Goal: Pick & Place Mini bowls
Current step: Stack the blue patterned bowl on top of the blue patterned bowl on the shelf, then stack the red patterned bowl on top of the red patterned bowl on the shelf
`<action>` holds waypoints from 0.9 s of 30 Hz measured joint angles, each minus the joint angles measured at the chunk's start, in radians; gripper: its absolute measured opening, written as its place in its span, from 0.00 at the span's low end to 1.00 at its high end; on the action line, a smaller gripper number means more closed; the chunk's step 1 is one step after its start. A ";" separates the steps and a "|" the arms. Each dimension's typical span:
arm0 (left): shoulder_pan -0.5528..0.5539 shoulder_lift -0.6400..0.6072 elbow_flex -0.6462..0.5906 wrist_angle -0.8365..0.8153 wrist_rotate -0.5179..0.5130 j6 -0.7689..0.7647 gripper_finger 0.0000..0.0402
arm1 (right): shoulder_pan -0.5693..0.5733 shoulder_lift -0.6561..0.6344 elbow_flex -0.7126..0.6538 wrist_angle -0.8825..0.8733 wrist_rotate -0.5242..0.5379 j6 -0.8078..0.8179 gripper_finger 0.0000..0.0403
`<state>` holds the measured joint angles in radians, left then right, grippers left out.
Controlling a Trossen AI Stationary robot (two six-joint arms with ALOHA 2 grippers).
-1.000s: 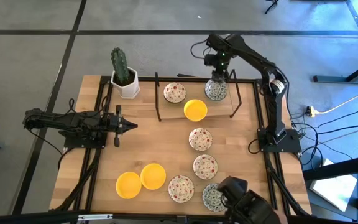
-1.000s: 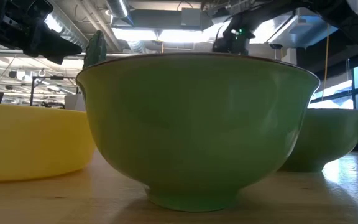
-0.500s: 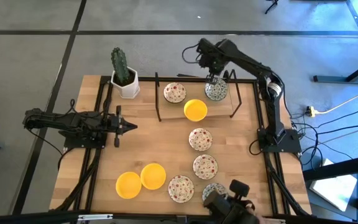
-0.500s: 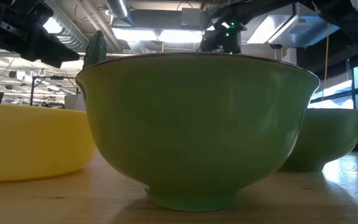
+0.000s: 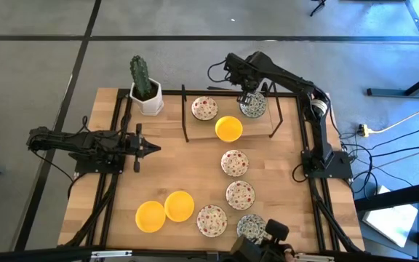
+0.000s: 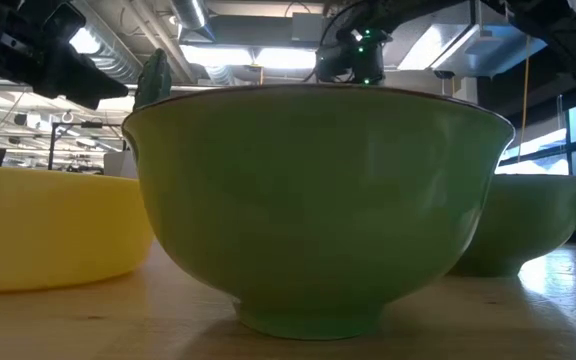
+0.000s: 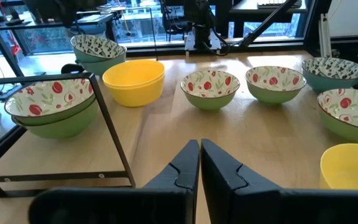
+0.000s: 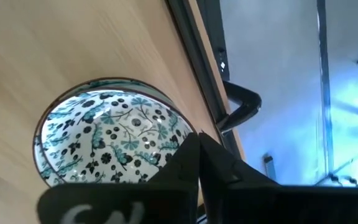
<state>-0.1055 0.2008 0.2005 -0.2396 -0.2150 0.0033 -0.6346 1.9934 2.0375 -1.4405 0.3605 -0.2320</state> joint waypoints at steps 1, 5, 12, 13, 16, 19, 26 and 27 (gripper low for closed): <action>0.000 0.000 0.000 0.003 0.000 0.000 0.03 | 0.000 0.000 0.000 -0.003 0.004 0.012 0.00; 0.000 0.000 0.000 0.004 0.000 -0.009 0.03 | 0.000 0.000 -0.023 0.011 0.021 0.017 0.00; 0.000 0.000 0.000 0.004 0.000 -0.020 0.03 | -0.003 0.002 -0.152 0.084 0.058 -0.002 0.00; 0.000 0.000 0.000 0.004 0.000 -0.020 0.03 | -0.003 0.002 -0.167 0.092 0.070 -0.011 0.00; 0.000 0.000 0.000 0.004 0.000 -0.020 0.03 | -0.003 0.002 -0.199 0.128 0.084 -0.026 0.00; 0.000 0.000 0.000 0.004 0.000 -0.019 0.03 | -0.003 0.002 -0.207 0.146 0.095 -0.036 0.00; 0.000 0.000 0.000 0.004 -0.003 -0.018 0.03 | -0.003 0.002 -0.144 0.146 0.091 -0.051 0.00; 0.000 0.000 0.000 0.004 -0.003 -0.016 0.03 | -0.003 0.002 -0.132 0.146 0.079 -0.062 0.00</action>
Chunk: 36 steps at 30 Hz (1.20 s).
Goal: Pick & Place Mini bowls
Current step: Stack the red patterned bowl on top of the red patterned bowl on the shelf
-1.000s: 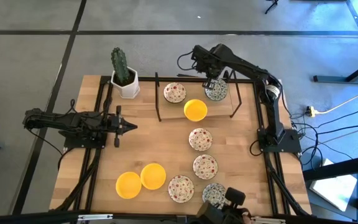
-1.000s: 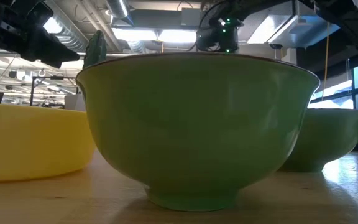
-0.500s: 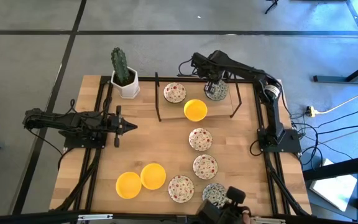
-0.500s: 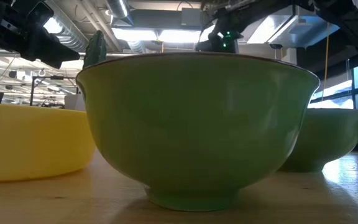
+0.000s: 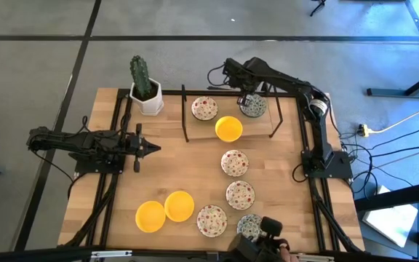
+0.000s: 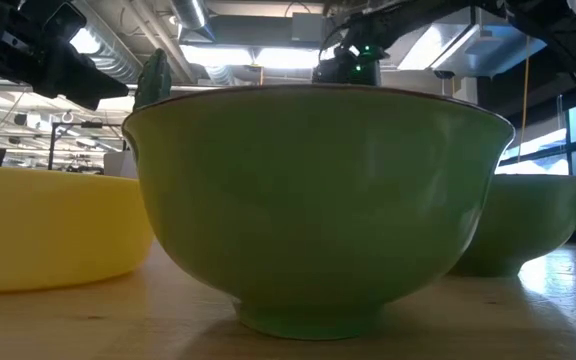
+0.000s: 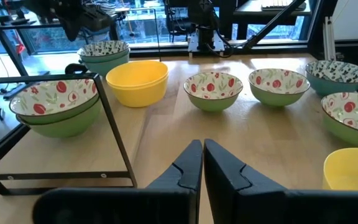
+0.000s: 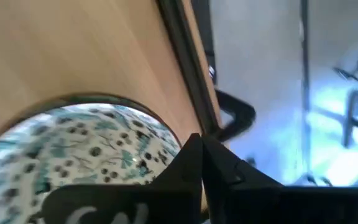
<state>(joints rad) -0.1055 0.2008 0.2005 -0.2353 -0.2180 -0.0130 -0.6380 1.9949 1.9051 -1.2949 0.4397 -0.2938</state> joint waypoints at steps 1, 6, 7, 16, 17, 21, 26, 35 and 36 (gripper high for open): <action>0.000 0.000 0.000 0.000 0.000 0.000 0.03 | 0.000 0.000 0.013 0.003 -0.028 -0.013 0.00; 0.000 0.000 0.000 0.000 0.000 0.001 0.03 | 0.007 -0.044 0.046 0.164 -0.478 -0.092 0.00; 0.000 0.000 0.000 0.000 0.000 0.001 0.03 | 0.013 -0.062 0.047 0.216 -0.563 -0.090 0.00; 0.000 0.000 0.000 -0.034 0.026 -0.010 0.03 | 0.157 -0.126 0.048 0.410 -1.183 -0.181 0.00; 0.000 0.000 0.000 -0.044 0.026 -0.016 0.03 | 0.182 -0.128 0.048 0.412 -1.175 -0.187 0.00; 0.000 0.000 0.000 -0.063 0.026 -0.036 0.03 | 0.271 -0.129 -0.021 0.440 -1.239 -0.231 0.00; 0.000 0.000 0.000 -0.062 0.026 -0.056 0.03 | 0.353 -0.191 -0.200 0.644 -1.303 -0.201 0.00; 0.000 0.000 0.000 -0.061 0.007 -0.078 0.03 | 0.485 -0.429 -0.669 1.101 -1.217 -0.095 0.00; 0.000 0.000 0.000 -0.060 -0.006 -0.079 0.03 | 0.487 -0.471 -0.729 1.140 -1.210 -0.091 0.00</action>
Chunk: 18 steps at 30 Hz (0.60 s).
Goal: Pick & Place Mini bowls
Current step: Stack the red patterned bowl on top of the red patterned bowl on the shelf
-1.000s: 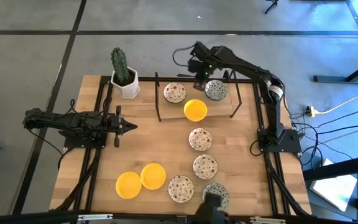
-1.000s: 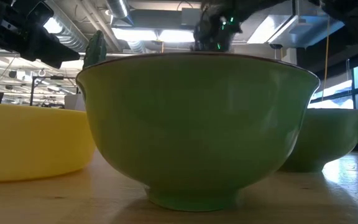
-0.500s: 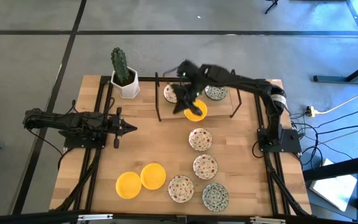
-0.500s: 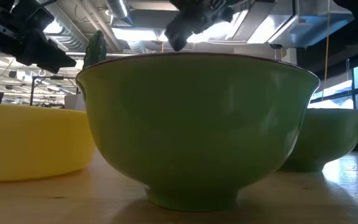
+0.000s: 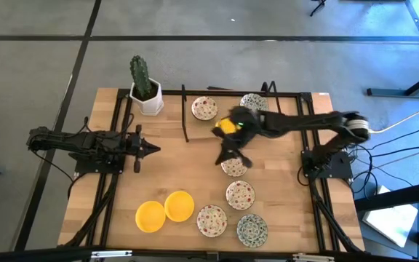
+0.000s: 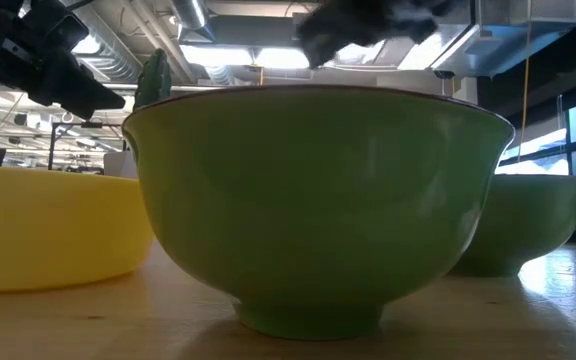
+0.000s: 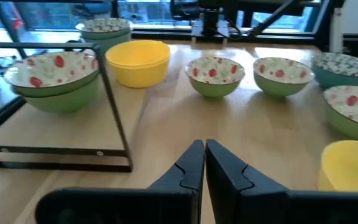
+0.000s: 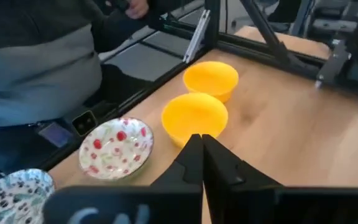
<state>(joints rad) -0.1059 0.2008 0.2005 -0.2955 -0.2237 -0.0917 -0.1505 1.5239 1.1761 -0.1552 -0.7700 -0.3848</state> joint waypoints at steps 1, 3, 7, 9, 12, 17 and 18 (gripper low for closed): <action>0.000 0.000 0.000 -0.001 -0.017 0.000 0.03 | -0.006 -0.040 -0.067 0.046 0.003 0.014 0.00; 0.000 0.000 0.000 0.003 -0.043 0.000 0.03 | -0.035 -0.122 -0.201 0.181 0.017 0.066 0.00; 0.000 0.000 0.000 0.008 -0.031 -0.023 0.03 | -0.080 -0.262 -0.454 0.551 0.022 0.196 0.00; 0.000 0.000 0.000 0.022 -0.028 -0.026 0.03 | -0.087 -0.294 -0.556 0.721 0.017 0.248 0.00; 0.000 0.000 0.000 0.076 -0.032 -0.033 0.03 | -0.087 -0.310 -0.661 0.919 0.014 0.307 0.01; 0.000 0.010 0.000 0.156 0.028 -0.024 0.03 | -0.087 -0.307 -0.740 1.015 0.045 0.325 0.02; 0.000 0.015 0.000 0.175 0.029 -0.009 0.03 | -0.087 -0.307 -0.744 1.005 0.054 0.335 0.02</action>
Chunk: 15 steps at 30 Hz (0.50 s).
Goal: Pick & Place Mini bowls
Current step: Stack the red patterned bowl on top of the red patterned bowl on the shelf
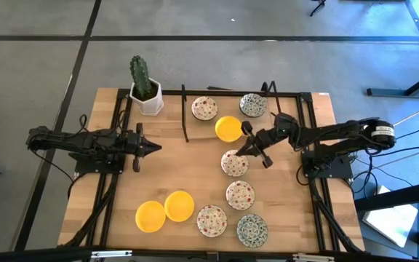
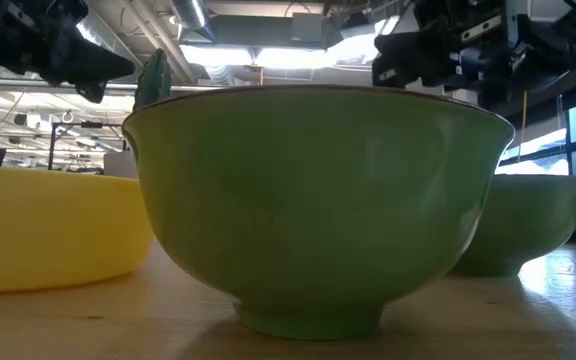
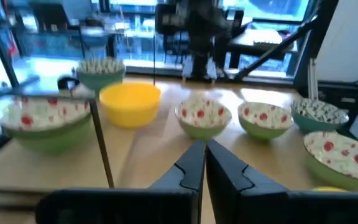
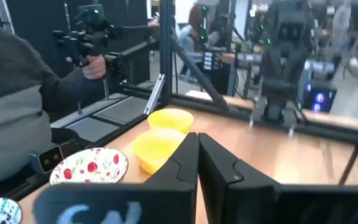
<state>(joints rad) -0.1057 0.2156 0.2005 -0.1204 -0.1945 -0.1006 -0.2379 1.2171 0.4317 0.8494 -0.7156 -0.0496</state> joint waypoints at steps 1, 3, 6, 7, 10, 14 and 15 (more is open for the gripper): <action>0.000 0.005 0.000 0.013 -0.004 0.018 0.03 | 0.000 0.000 -0.003 -0.010 0.004 0.011 0.02; 0.001 0.014 0.000 0.029 -0.035 0.055 0.03 | 0.000 0.000 -0.012 -0.015 0.008 0.016 0.02; 0.001 0.026 0.000 0.062 -0.126 0.093 0.03 | 0.000 0.000 -0.014 -0.042 0.008 0.015 0.02; 0.001 0.032 0.000 0.068 -0.157 0.098 0.03 | 0.000 0.000 -0.014 -0.042 0.008 0.015 0.02; 0.001 0.044 0.000 0.081 -0.242 0.092 0.03 | 0.000 0.000 -0.014 -0.051 0.008 0.013 0.03; 0.001 0.061 0.000 0.070 -0.273 0.076 0.03 | 0.000 0.000 -0.014 -0.069 0.009 -0.009 0.03; 0.001 0.068 0.000 0.063 -0.262 0.054 0.03 | 0.000 0.000 -0.014 -0.066 0.009 -0.010 0.03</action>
<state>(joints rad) -0.1047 0.2836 0.2005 -0.0573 -0.4564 -0.0467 -0.2379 1.2171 0.4179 0.7831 -0.7067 -0.0597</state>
